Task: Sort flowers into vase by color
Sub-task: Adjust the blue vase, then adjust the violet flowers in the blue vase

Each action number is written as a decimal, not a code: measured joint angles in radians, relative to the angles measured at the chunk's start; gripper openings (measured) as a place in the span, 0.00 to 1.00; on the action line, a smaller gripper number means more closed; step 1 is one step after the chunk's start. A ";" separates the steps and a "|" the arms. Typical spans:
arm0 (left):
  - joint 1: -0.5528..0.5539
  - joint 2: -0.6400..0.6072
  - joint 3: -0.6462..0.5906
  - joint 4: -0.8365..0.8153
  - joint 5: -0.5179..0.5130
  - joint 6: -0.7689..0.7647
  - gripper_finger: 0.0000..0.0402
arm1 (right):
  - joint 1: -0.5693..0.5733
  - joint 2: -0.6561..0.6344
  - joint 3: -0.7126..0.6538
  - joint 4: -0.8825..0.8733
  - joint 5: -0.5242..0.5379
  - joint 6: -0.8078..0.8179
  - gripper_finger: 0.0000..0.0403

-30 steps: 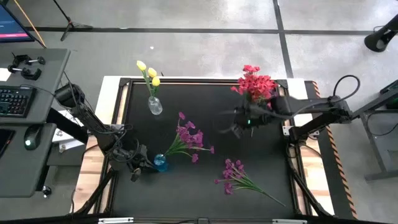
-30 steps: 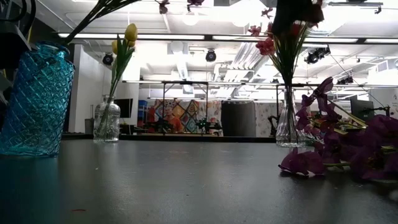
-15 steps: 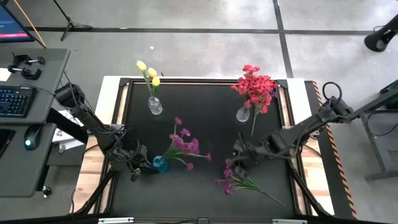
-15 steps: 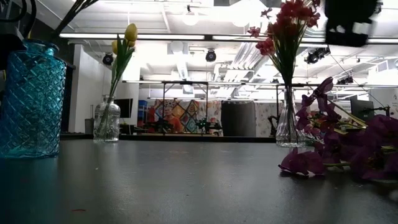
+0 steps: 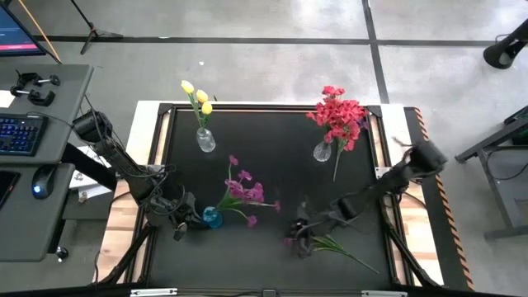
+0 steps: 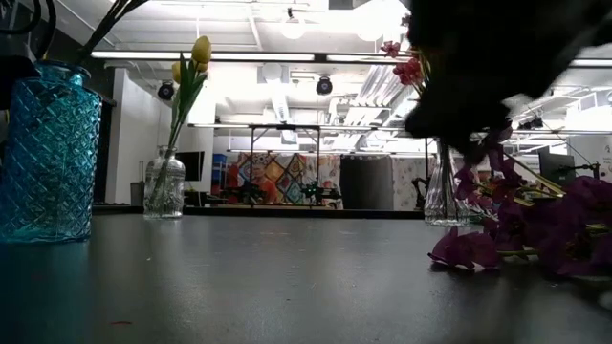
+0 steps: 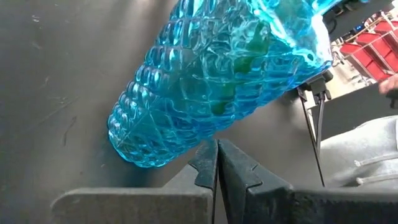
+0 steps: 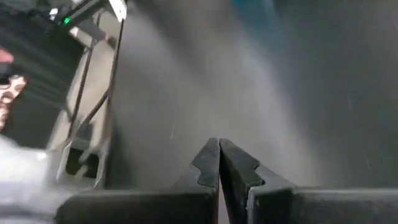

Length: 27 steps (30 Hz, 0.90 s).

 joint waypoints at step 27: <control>0.000 0.000 0.000 -0.039 0.023 -0.077 0.00 | -0.264 0.279 0.167 0.561 0.076 -0.351 0.00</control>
